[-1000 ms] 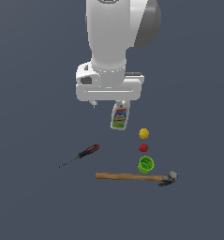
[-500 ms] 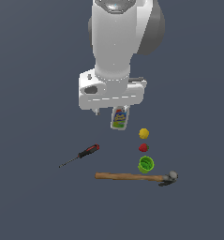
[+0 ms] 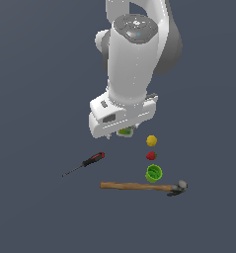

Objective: Pick up a designated object from a clutter of objects.

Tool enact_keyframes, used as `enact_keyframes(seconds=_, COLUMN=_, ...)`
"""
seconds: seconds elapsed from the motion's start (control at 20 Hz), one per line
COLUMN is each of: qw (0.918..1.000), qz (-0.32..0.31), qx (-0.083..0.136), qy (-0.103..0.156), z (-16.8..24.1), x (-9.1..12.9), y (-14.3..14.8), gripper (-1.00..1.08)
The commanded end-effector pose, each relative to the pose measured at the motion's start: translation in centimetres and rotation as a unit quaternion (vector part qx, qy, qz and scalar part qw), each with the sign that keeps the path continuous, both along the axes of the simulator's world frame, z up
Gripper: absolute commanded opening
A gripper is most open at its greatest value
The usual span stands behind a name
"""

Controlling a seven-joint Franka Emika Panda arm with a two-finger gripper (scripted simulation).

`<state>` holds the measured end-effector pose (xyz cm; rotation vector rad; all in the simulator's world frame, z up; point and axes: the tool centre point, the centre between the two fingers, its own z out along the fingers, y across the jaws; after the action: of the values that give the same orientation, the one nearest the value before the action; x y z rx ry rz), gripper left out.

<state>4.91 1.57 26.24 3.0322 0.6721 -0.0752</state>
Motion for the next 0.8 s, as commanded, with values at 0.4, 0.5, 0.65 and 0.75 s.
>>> enact_keyframes(seconds=0.4, qw=0.9868, qz=0.162, qx=0.004, qy=0.001, z=-3.7, x=4.6, y=2.5, gripper=1.00)
enact_keyframes(seconds=0.5, qw=0.9814, qz=0.192, qx=0.005, qy=0.002, z=-4.5, x=5.3, y=3.0, gripper=1.00)
enact_keyframes(seconds=0.65, qw=0.9716, qz=0.236, qx=0.007, qy=0.002, z=-5.7, x=6.5, y=3.8, gripper=1.00)
enact_keyframes(seconds=0.75, qw=0.9640, qz=0.266, qx=0.009, qy=0.001, z=-6.5, x=7.2, y=4.3, gripper=1.00)
